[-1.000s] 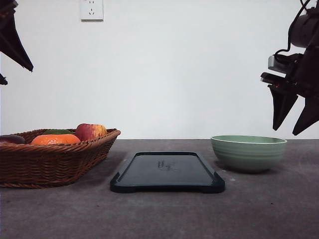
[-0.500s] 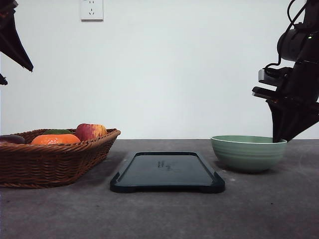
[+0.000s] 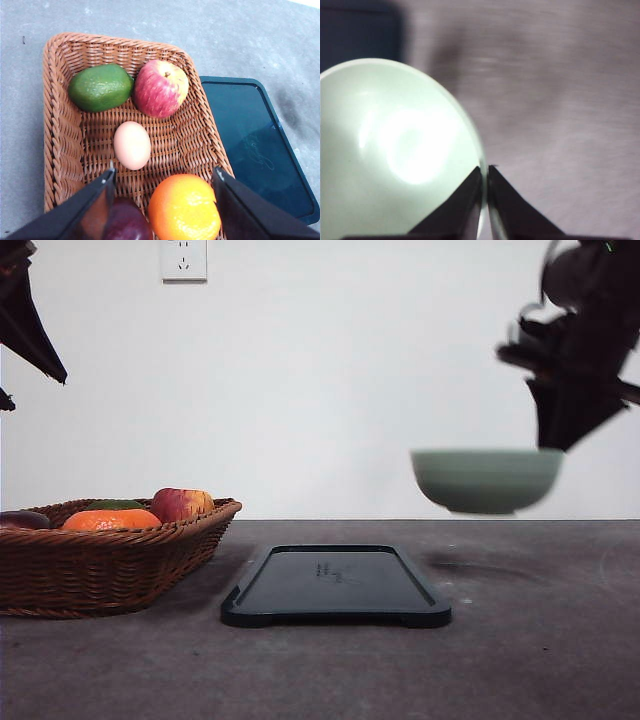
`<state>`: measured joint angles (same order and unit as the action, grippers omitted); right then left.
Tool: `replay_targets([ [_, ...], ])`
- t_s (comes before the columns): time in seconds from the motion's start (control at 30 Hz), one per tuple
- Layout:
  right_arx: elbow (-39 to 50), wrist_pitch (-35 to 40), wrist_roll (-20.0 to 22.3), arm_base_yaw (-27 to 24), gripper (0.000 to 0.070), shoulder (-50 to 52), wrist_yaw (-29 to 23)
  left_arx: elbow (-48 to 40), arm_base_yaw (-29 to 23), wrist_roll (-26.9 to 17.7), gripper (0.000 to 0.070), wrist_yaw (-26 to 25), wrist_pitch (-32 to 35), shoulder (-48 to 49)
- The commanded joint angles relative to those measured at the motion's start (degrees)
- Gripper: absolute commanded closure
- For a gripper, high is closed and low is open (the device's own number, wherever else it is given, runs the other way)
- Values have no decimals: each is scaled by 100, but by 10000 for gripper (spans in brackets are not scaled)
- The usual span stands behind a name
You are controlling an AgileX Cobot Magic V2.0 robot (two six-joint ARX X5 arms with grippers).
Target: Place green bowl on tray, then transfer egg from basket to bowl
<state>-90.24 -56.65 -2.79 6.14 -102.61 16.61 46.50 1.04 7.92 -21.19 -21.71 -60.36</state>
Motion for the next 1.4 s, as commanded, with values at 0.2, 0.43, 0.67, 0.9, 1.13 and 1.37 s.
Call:
replay_targets([
  [0.2, -592, 139, -134, 925, 700, -96, 46, 122, 13, -83, 310, -33, 30, -33],
  [0.43, -611, 717, -353, 1633, 700, -326, -16, 122, 13, -83, 310, -33, 30, -33],
  [0.67, -625, 1028, -433, 1895, 700, -841, -179, 122, 13, -81, 310, -33, 30, -33],
  [0.9, -625, 1183, -446, 1896, 700, -1263, -315, 122, 13, -80, 310, -33, 32, -33],
  [1.13, -625, 1257, -434, 1912, 700, -1570, -427, 122, 13, -81, 310, -33, 28, -33],
  [1.37, -625, 1220, -431, 1956, 524, -1573, -452, 122, 13, -81, 310, -33, 28, -33],
])
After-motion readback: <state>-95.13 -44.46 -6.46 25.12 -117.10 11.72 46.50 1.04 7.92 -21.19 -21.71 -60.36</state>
